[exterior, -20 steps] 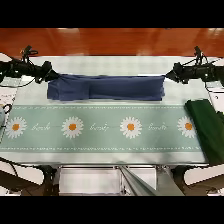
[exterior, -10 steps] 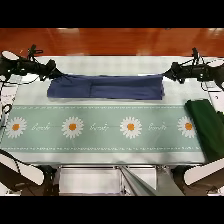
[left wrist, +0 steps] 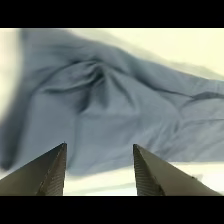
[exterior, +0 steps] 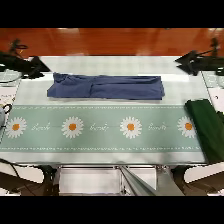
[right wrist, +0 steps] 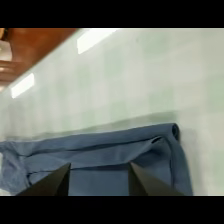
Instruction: Fold the shirts.
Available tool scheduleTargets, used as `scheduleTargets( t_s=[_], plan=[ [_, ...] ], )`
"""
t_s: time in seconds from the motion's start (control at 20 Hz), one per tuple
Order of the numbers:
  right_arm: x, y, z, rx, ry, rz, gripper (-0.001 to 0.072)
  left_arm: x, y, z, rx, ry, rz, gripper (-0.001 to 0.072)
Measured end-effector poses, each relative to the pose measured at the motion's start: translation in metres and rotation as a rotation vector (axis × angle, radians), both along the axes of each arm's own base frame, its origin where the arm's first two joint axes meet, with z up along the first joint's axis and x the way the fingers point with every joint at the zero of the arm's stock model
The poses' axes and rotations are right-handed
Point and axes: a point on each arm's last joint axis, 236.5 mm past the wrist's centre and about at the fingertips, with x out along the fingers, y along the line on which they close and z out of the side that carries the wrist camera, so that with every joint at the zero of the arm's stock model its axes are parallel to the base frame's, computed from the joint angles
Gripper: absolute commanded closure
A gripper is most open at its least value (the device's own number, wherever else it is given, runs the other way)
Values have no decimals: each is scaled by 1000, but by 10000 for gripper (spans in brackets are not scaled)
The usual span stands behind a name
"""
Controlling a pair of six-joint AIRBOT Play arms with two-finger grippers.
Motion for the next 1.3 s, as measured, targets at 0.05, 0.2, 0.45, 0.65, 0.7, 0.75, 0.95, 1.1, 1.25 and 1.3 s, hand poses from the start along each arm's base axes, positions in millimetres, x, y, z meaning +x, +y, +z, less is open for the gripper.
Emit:
scheduleTargets(
  t_s=[0.05,0.2,0.45,0.65,0.7,0.75,0.95,1.1,1.25,1.3],
  plan=[
    [-9,-16,13,-26,-8,-8,296,-10,16,17,38,-27,18,203],
    [-43,-56,-3,-147,89,-49,296,-50,35,57,111,-115,56,203],
    [-78,-42,-87,-95,296,-12,295,-111,5,54,126,-232,89,204],
    [-83,4,-127,-39,383,76,295,-134,-22,37,100,-249,79,204],
    [-81,14,-134,-36,396,86,295,-135,-26,36,97,-257,78,203],
    [-80,22,-138,-34,405,89,295,-137,-31,35,91,-258,70,203],
    [-73,48,-148,-27,413,104,296,-137,-41,35,75,-276,67,203],
    [-68,75,-150,10,412,126,299,-135,-42,37,73,-288,73,203],
    [-58,97,-153,29,395,135,480,-134,-43,37,70,-293,75,204],
    [-54,102,-153,19,385,139,643,-134,-43,37,69,-293,76,204]
  ],
)
